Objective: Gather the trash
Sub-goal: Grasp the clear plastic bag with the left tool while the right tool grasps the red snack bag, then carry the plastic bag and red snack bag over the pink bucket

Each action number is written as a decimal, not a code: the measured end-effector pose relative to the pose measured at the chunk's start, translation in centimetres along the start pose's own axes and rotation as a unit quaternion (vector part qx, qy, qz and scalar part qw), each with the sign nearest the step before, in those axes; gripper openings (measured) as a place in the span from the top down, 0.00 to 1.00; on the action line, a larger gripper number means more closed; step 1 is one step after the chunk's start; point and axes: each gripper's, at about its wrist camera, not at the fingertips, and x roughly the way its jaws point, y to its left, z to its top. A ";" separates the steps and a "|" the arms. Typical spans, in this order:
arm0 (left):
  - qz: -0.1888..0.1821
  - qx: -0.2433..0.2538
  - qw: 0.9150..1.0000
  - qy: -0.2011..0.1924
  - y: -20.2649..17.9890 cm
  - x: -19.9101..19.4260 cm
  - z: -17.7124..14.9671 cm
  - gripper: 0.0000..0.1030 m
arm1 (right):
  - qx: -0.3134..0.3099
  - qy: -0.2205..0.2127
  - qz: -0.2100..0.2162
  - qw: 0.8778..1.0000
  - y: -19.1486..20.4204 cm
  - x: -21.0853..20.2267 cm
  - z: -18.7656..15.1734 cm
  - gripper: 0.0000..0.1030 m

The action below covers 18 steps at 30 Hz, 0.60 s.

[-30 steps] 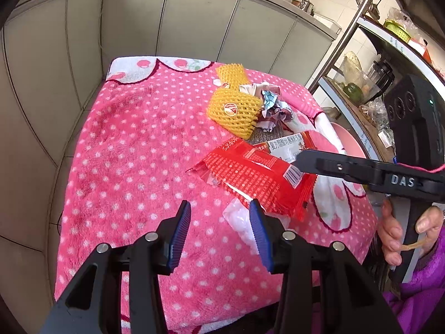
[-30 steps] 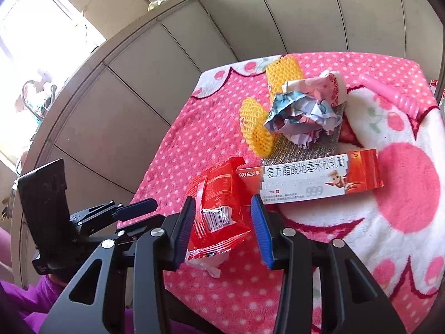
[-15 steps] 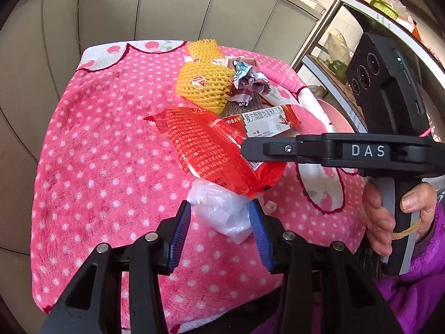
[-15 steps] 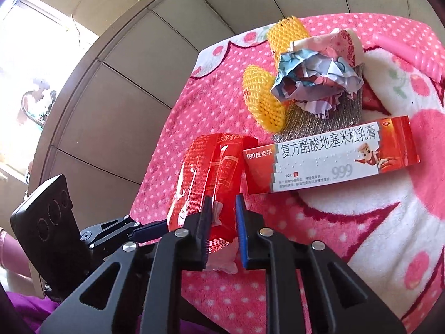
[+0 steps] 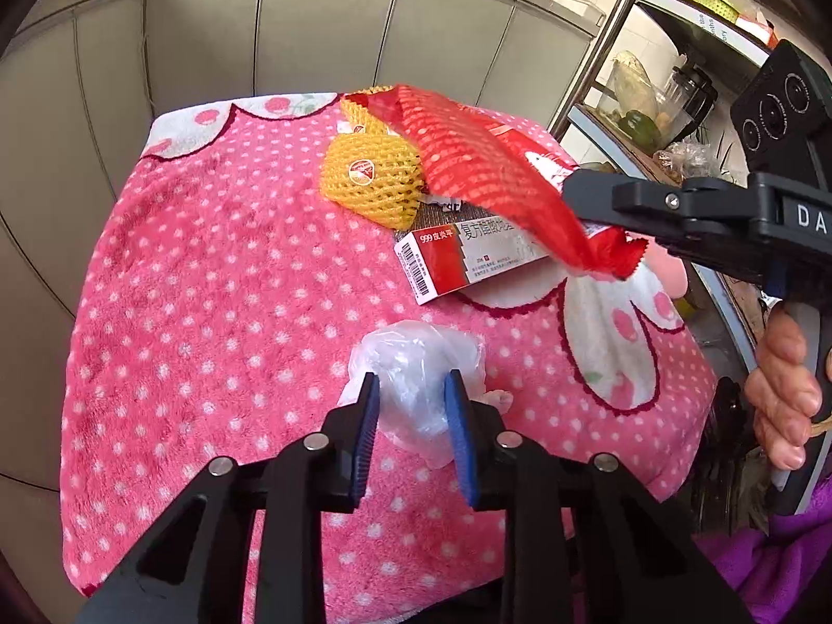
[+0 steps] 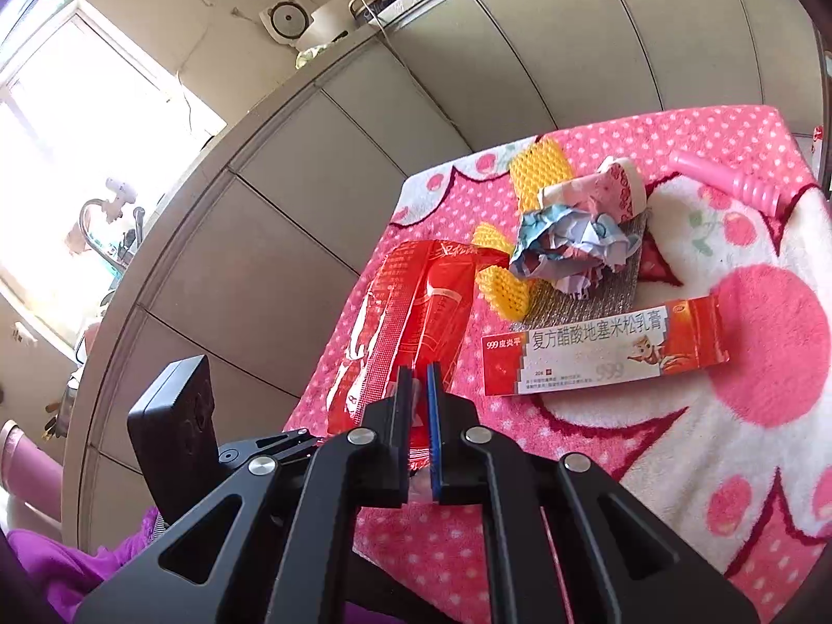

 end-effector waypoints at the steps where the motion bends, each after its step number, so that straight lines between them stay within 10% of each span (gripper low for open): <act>1: 0.004 0.002 1.000 -0.003 -0.1 -0.1 0.1 0.84 | -0.001 -0.005 -0.001 1.000 0.0 -0.5 0.0 0.94; 18: -0.003 0.042 0.996 -0.079 -3.8 -3.7 3.9 0.92 | 0.033 -0.129 -0.109 0.985 -4.9 -9.7 -0.7 0.94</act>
